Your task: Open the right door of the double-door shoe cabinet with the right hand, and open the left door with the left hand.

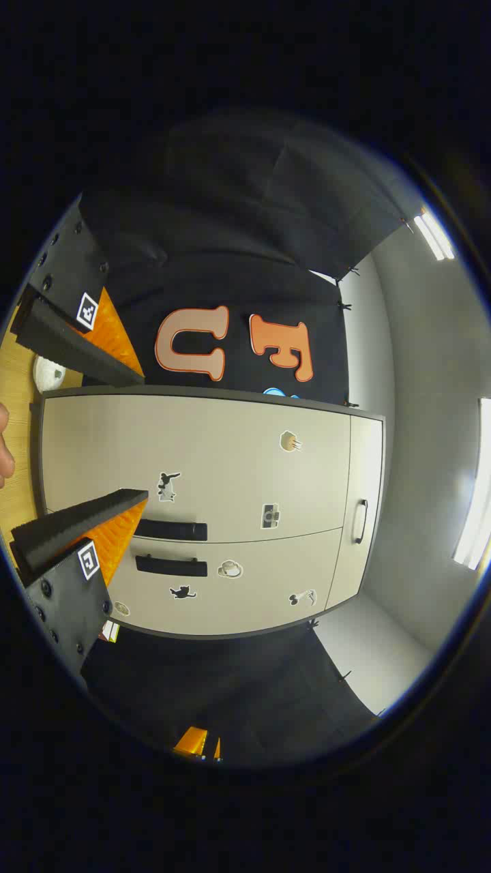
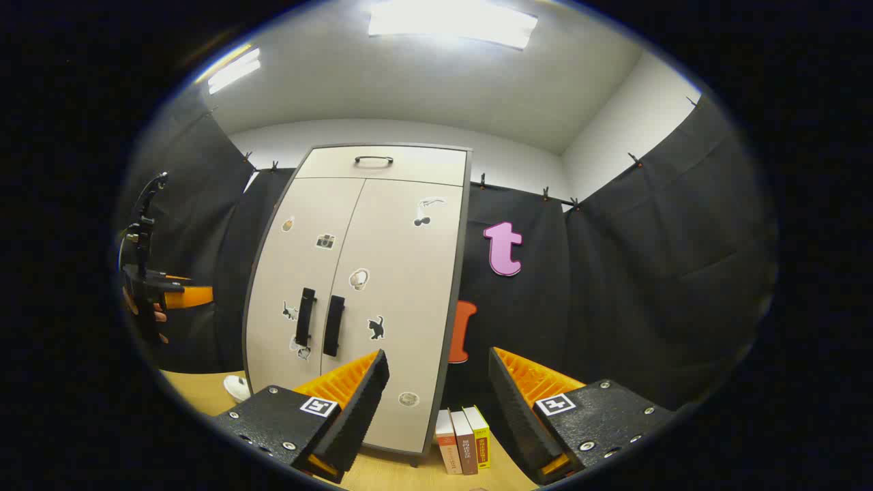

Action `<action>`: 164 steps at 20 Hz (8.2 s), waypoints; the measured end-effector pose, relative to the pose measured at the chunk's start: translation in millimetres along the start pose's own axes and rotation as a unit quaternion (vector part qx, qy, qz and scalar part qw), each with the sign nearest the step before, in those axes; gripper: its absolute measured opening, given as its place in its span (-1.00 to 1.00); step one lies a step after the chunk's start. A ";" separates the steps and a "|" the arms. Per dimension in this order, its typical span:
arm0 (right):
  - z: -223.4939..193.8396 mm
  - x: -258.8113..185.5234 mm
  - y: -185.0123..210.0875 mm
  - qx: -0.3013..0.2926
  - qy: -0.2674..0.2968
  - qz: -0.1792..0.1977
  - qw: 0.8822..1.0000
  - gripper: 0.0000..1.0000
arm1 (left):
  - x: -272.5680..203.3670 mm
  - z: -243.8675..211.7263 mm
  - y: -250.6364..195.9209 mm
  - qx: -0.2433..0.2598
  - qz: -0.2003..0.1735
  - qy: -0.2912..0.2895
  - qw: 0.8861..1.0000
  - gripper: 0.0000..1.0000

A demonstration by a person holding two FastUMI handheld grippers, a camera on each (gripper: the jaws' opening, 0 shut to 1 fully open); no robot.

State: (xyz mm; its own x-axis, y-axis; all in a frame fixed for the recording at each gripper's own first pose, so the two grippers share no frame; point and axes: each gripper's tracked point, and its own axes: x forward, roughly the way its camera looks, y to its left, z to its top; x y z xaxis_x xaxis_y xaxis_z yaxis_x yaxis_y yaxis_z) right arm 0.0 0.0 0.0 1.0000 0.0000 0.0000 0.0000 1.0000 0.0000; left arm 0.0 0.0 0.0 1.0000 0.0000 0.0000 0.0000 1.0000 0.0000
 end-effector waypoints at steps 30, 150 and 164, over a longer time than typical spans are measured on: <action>1.8 -6.3 46.9 -0.030 0.010 0.018 0.999 0.80 | -5.4 -3.2 13.7 -0.002 -0.019 0.011 1.000 0.93; -67.2 113.9 23.2 0.113 0.124 0.009 0.986 -0.75 | 0.3 -67.0 -86.4 0.007 -0.128 0.085 0.988 0.93; -73.6 100.1 -19.2 0.125 0.116 -0.043 0.984 0.31 | 41.5 -75.3 -114.7 -0.016 -0.125 0.095 0.988 0.93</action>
State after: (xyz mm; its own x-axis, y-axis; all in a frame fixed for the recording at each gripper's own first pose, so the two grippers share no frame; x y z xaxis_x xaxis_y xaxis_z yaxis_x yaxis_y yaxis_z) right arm 100.1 -19.2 -73.6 0.9693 -0.0548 -0.2399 0.1130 0.9652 0.2358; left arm 41.5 -114.7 -75.3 0.9509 -0.2497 -0.1829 0.2438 0.9683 -0.0545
